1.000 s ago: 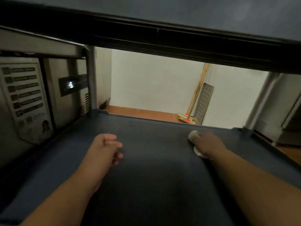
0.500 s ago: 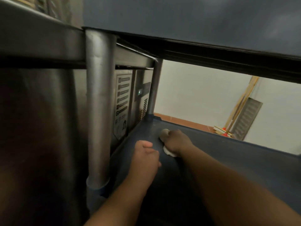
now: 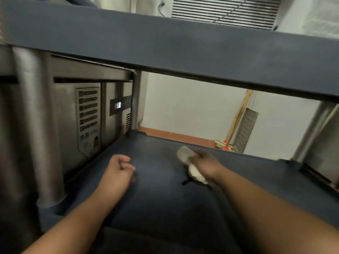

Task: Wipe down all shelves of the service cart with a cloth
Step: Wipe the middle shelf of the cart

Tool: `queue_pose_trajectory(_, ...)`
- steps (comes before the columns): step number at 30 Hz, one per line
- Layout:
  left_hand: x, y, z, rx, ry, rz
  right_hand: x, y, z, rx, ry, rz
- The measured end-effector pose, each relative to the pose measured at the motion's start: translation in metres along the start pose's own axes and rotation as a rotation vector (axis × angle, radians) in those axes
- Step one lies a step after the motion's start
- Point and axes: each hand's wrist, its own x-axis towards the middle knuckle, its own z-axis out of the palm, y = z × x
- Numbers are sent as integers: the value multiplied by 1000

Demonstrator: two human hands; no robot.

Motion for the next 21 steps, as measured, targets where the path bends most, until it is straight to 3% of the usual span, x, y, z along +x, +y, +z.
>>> queue_pose_trajectory(6, -44, 39, 119, -36, -217, 45, -60, 117, -146, 56, 212, 264)
queue_pose_trajectory(12, -57, 55, 232, -130, -360, -8, -70, 237, -260, -198, 483, 387)
queue_pose_trajectory(16, -33, 57, 270, -132, -366, 3, -71, 246, -290, -144, 521, 478)
queue_pose_trajectory(21, -27, 33, 279, -184, -323, -1, -47, 240, -281, -293, 518, 597)
